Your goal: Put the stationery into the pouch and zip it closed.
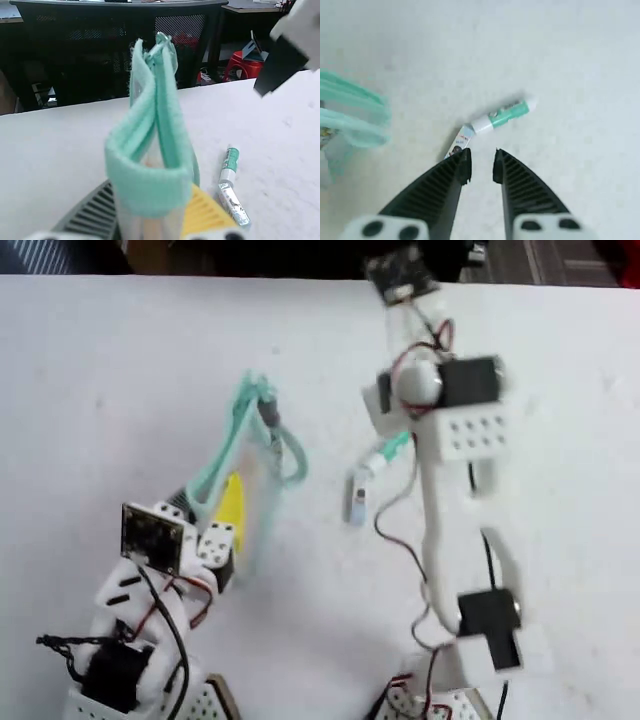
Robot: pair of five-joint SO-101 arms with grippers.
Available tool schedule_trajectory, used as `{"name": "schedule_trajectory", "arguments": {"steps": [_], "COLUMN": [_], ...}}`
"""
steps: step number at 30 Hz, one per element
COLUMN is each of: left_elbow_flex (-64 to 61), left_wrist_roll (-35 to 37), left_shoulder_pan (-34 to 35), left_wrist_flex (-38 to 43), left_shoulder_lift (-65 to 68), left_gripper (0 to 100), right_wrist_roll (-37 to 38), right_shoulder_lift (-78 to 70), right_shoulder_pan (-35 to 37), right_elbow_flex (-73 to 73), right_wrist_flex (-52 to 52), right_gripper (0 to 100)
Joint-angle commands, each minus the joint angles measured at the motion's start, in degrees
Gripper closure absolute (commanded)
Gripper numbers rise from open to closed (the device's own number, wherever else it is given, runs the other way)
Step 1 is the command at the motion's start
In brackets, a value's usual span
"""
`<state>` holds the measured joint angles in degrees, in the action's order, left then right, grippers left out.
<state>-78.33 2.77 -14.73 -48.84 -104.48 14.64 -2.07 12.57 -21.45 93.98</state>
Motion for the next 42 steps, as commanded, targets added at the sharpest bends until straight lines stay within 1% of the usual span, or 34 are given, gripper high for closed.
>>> {"name": "schedule_trajectory", "arguments": {"steps": [1,3,5,7,12,19,21,23,26,28,30,32,35,36,42], "left_elbow_flex": [2.2,1.9,1.9,1.9,1.9,1.9,1.9,1.9,1.9,1.9,1.9,1.9,1.9,1.9,1.9], "left_wrist_roll": [-0.4,-0.4,-0.4,-0.4,-0.4,-0.4,-0.4,-0.4,-0.4,-0.4,-0.4,-0.4,-0.4,-0.4,-0.4], "left_shoulder_pan": [0.5,0.4,0.2,0.1,0.1,0.0,0.0,0.0,0.0,0.0,0.0,0.0,0.0,0.0,0.0], "left_wrist_flex": [2.2,2.3,2.3,2.3,2.3,2.2,2.2,2.2,2.2,2.2,2.2,2.2,2.2,2.2,2.2], "left_shoulder_lift": [-0.6,-0.6,-0.6,-0.6,-0.6,-0.6,-0.6,-0.6,-0.6,-0.6,-0.6,-0.6,-0.6,-0.6,-0.6], "left_gripper": [98,98,97,97,97,97,97,97,97,97,97,97,97,97,97], "right_wrist_roll": [-1.6,-0.3,3.7,4.6,-1.0,-5.6,-8.2,-10.2,-12.8,-13.9,-14.0,-14.0,-14.0,-14.0,-13.5], "right_shoulder_lift": [-3.9,-5.9,-7.4,-8.6,-11.6,-16.4,-17.8,-19.0,-21.1,-23.1,-25.5,-27.7,-28.4,-28.2,-28.4], "right_shoulder_pan": [-0.3,0.4,1.8,2.7,2.9,4.9,4.9,5.1,5.1,4.9,5.0,5.1,4.9,4.9,4.4], "right_elbow_flex": [2.9,5.2,7.5,10.3,16.1,18.7,18.7,18.7,18.7,18.7,18.7,18.6,18.2,18.2,18.4], "right_wrist_flex": [-0.7,0.1,0.0,-2.5,-12.8,-16.0,-17.8,-19.1,-20.4,-20.8,-21.8,-23.0,-23.1,-23.2,-22.8], "right_gripper": [91.1,89.3,88.6,88.6,88.5,88.5,88.3,84.4,75.8,74.3,76.3,80.8,94.5,97.5,98.1]}}
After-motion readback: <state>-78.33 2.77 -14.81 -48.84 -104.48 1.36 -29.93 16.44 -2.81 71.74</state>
